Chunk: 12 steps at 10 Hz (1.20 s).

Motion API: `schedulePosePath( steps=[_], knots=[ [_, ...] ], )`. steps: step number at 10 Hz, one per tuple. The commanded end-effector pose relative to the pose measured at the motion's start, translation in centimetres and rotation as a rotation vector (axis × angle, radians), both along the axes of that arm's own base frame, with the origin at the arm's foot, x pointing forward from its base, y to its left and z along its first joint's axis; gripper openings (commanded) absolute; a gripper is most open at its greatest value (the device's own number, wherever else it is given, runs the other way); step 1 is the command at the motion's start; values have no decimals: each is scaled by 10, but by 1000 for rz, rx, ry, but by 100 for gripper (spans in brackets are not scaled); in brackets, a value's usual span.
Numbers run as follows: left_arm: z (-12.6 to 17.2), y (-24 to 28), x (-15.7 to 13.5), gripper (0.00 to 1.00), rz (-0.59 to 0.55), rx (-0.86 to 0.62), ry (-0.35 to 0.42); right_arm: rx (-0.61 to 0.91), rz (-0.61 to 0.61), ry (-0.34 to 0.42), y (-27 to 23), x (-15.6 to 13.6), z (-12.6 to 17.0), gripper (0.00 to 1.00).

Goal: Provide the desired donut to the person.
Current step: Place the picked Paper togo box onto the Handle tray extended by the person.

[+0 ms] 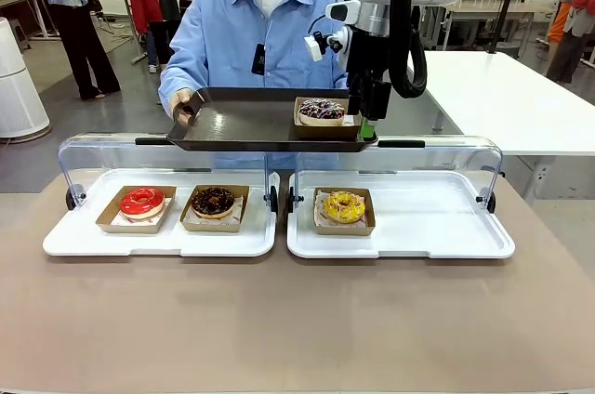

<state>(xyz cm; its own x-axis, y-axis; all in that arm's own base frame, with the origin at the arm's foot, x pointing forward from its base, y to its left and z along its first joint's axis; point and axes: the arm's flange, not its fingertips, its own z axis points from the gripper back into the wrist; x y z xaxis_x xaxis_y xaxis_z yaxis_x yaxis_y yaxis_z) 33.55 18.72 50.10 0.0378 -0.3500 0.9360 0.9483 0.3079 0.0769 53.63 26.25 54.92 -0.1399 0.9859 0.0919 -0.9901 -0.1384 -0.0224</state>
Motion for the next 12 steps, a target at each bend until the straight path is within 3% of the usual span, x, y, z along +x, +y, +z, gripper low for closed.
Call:
schedulePosePath(
  steps=[1, 3, 4, 7, 10, 12],
  knots=[
    [1, 1, -1, 100, -1, -12, -13, -14, -24, 13, 0, 0, 5, 100],
    [1, 1, -1, 100, -1, -12, -13, -32, -10, 33, -1, -5, 8, 100],
    [1, 1, -1, 100, -1, -12, -13, -82, -7, 66, -2, -26, 19, 100],
    [1, 1, -1, 100, -1, -12, -13, -105, -23, 28, -58, -95, 55, 100],
    [1, 1, -1, 100, -1, -12, -13, -105, -133, -7, -130, -144, 40, 100],
    [1, 1, -1, 100, -1, -12, -13, -102, -185, -22, -153, -151, 24, 100]
  ],
)
